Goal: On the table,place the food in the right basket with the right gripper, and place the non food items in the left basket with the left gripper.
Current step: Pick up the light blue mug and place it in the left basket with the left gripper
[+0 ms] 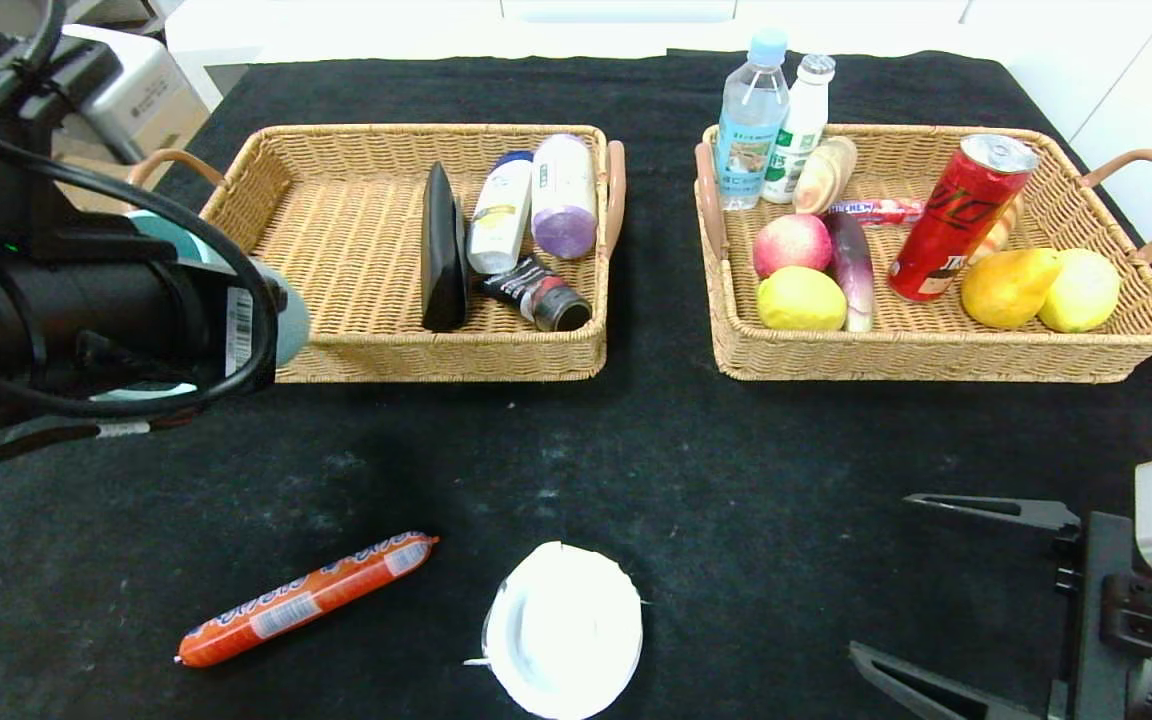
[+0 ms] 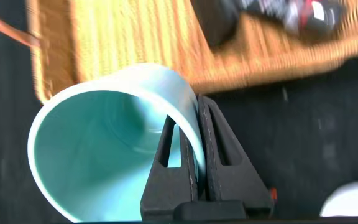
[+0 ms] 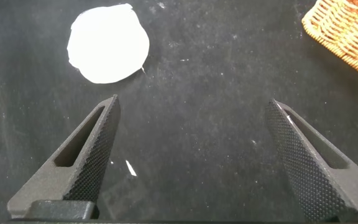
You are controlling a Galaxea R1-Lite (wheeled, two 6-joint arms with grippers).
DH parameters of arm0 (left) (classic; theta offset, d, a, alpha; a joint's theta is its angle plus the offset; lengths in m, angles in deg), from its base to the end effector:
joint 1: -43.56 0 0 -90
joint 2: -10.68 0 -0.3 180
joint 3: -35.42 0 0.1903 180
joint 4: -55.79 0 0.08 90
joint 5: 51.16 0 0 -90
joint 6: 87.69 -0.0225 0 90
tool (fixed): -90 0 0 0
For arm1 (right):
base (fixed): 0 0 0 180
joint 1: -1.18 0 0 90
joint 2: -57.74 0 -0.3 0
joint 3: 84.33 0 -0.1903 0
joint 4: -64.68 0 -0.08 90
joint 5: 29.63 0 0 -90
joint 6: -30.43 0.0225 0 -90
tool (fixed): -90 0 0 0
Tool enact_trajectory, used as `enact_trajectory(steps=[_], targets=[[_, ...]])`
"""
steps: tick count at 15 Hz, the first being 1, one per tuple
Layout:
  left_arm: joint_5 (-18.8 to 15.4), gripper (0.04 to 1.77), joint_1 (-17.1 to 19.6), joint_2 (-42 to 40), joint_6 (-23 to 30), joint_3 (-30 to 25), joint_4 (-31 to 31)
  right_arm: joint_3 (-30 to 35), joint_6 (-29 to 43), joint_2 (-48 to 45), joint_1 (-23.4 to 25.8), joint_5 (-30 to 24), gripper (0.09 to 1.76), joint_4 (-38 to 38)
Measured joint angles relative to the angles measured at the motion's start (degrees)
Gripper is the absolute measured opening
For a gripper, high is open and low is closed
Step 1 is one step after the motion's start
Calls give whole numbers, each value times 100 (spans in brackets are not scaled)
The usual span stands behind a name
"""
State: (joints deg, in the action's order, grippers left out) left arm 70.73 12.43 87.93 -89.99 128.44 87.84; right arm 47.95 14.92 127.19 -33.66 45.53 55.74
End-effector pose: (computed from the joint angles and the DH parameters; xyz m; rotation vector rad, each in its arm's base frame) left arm 0.1877 -0.0995 0.3165 0.1885 0.2426 0.0083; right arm 0.1368 0.1022 0.1879 -0.2924 0.1087 0.8895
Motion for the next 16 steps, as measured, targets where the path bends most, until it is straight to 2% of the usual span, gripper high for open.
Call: enact_trajectory(steps=[3, 6, 9, 11, 16], targets=[[-350, 20, 158, 94, 0, 63, -201, 5, -1, 34, 39, 2, 170, 0], [-408, 20, 254, 293, -113, 271, -356, 11, -1, 74, 54, 2, 170, 0], [-535, 20, 272, 588, -343, 413, -1083, 11, 0, 94, 59, 0, 171, -7], [-568, 20, 316, 839, -436, 502, -1251, 5, -4, 94, 59, 0, 171, -10], [-885, 20, 755, 1508, -518, 970, -1786, -9, -4, 76, 113, 5, 171, -20]])
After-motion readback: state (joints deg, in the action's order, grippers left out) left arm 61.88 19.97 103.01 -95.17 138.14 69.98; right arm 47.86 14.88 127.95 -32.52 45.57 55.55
